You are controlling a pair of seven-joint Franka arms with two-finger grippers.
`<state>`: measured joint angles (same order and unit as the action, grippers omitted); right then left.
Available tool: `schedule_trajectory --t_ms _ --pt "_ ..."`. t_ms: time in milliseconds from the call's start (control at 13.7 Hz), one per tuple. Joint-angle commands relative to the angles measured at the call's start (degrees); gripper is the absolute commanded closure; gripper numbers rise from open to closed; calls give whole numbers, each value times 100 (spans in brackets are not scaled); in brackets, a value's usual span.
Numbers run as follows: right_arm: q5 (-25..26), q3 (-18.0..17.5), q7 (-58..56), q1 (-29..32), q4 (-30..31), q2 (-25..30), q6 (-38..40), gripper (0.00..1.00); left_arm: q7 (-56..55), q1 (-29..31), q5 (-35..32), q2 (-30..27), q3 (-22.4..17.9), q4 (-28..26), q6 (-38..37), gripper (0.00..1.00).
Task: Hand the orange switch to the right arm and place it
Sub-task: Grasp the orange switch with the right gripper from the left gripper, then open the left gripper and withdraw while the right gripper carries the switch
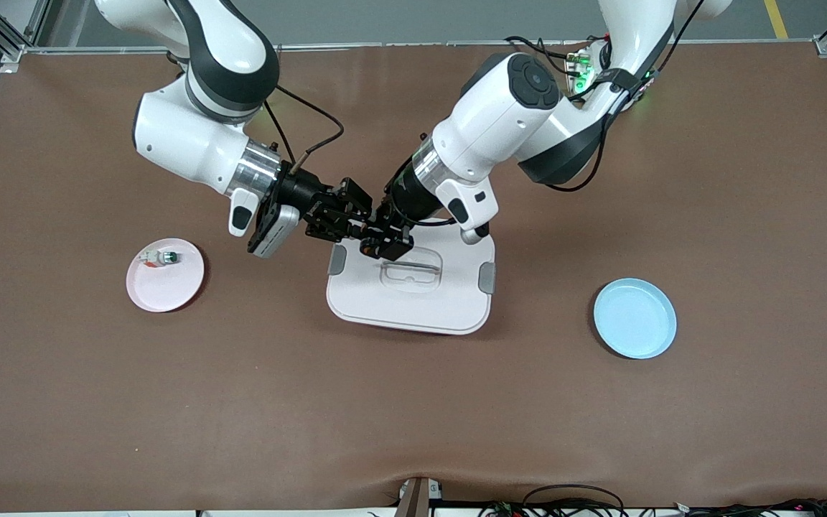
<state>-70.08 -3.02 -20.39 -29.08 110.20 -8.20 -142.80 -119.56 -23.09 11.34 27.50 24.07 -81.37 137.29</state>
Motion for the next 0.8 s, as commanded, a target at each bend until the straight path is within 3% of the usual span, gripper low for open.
schedule_trajectory --t_ms 0,146,218,291,364,583,728 --pt "161 39 79 -37 -51 -50 32 100 -15 -47 0 -69 -34 7 34 75" --pt "161 39 158 -45 -51 -50 32 100 -6 -47 0 -69 -34 7 35 70" --pt "161 39 245 -45 -51 -50 32 100 3 -38 8 -69 -34 7 35 60" --pt "161 39 281 -45 -60 -41 41 100 3 -38 8 -69 -34 7 26 39" --pt "161 39 281 -45 -60 -41 41 100 3 -29 8 -69 -34 7 34 3" --pt "248 39 273 -45 -51 -50 41 100 -6 -3 8 -78 -34 7 34 0" --pt "922 56 273 16 -60 -50 163 100 3 23 8 -86 -34 7 26 0"
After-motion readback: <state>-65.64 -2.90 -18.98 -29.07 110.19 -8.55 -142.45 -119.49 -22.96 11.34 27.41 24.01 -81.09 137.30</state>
